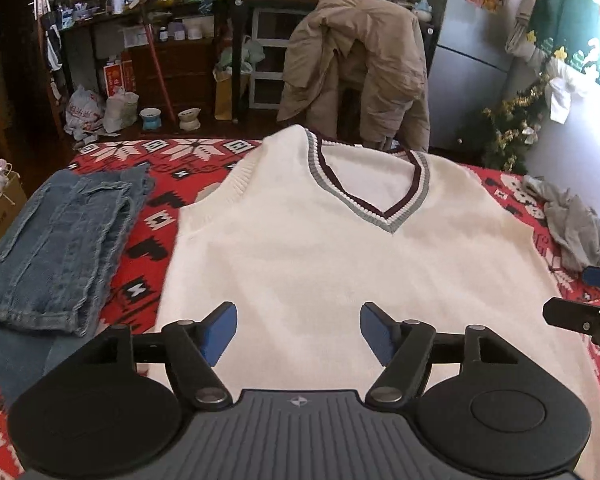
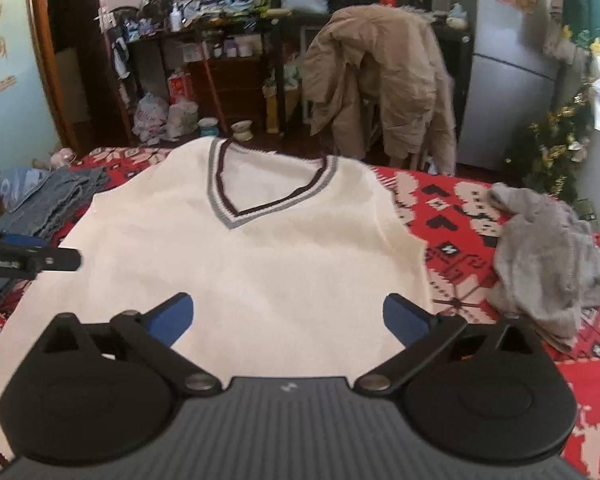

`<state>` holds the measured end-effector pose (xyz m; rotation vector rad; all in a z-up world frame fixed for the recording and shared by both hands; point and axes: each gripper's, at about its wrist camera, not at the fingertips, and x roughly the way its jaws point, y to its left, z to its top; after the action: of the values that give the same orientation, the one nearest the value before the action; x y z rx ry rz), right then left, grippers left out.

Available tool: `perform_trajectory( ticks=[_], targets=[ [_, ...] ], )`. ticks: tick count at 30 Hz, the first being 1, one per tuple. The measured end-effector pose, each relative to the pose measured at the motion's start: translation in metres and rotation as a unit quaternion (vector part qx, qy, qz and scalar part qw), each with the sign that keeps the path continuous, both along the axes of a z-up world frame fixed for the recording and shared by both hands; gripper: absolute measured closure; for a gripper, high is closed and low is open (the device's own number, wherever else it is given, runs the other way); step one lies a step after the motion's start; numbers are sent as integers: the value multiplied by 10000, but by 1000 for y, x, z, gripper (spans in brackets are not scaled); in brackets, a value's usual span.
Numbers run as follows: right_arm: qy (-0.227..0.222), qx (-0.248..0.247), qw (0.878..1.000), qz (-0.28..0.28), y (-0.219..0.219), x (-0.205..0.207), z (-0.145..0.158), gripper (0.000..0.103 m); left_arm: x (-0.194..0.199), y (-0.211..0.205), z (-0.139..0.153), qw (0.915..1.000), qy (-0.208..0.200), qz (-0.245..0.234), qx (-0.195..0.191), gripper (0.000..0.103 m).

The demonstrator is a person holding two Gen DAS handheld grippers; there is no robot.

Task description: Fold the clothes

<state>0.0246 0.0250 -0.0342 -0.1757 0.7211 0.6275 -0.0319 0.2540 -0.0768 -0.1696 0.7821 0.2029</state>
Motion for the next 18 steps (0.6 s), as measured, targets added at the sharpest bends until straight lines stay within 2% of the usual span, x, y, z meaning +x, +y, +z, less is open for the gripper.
perform_trajectory(
  ticks=[3, 5, 9, 12, 14, 16, 18],
  targets=[
    [86, 178, 9996, 187, 8, 16, -2, 1, 21, 0, -3, 9997, -81, -112, 179, 35],
    [67, 212, 9995, 228, 13, 33, 0, 1, 37, 2, -2, 9994, -118, -94, 325, 30],
    [244, 338, 9991, 104, 18, 72, 9, 1, 65, 21, 13, 10000, -4, 84, 16, 28],
    [520, 148, 9984, 134, 25, 106, 23, 1, 87, 38, 30, 9994, 62, 222, -260, 27],
    [580, 63, 9980, 248, 28, 121, 34, 1, 95, 47, 40, 9992, 75, 340, -179, 25],
    [502, -226, 9985, 33, 32, 132, 44, 1, 102, 56, 50, 9989, 109, 442, -103, 25],
    [475, -306, 9982, -183, 32, 137, 56, 1, 106, 64, 63, 9985, 340, 411, -81, 25]
  ],
)
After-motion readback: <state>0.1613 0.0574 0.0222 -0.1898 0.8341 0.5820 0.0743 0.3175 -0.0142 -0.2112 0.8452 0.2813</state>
